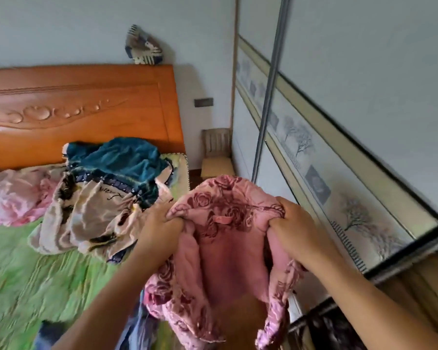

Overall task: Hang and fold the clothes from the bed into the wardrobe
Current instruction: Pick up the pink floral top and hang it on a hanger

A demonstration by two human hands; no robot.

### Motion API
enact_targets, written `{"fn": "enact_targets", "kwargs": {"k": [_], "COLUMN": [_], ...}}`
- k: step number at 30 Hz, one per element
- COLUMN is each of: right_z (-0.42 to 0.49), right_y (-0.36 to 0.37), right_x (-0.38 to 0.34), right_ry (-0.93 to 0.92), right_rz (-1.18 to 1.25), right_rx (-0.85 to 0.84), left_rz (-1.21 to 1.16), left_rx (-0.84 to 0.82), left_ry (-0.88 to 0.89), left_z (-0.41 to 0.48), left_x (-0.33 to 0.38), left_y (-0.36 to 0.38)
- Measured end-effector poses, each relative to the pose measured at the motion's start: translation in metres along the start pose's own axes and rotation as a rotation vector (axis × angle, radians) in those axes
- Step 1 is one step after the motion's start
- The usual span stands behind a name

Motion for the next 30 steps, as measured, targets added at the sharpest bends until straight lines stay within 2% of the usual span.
{"fn": "enact_targets", "kwargs": {"k": [4, 8, 13, 24, 30], "right_z": [-0.021, -0.052, -0.102, -0.271, -0.354], "right_y": [-0.020, -0.036, -0.059, -0.116, -0.165], "right_x": [0.014, 0.025, 0.037, 0.045, 0.039], "right_ry": [0.054, 0.127, 0.163, 0.261, 0.279], "right_rz": [0.023, 0.077, 0.180, 0.239, 0.254], "right_rx": [0.109, 0.212, 0.355, 0.727, 0.952], "left_rz": [0.000, 0.066, -0.025, 0.013, -0.073], "left_rx": [-0.215, -0.331, -0.565, -0.833, -0.929], "left_ry": [0.077, 0.151, 0.240, 0.430, 0.536], "left_z": [0.008, 0.003, -0.028, -0.164, -0.250], "left_x": [0.030, 0.053, 0.085, 0.138, 0.178], "left_y": [0.041, 0.068, 0.102, 0.163, 0.189]}}
Point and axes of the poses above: each hand's wrist, its own z-axis towards the middle knuckle, its own y-axis out of the palm, x = y × z, the point moved 5 cm from there along z, towards the middle knuckle, and after that the axes turned 9 degrees about -y, right-handed, at the moved point
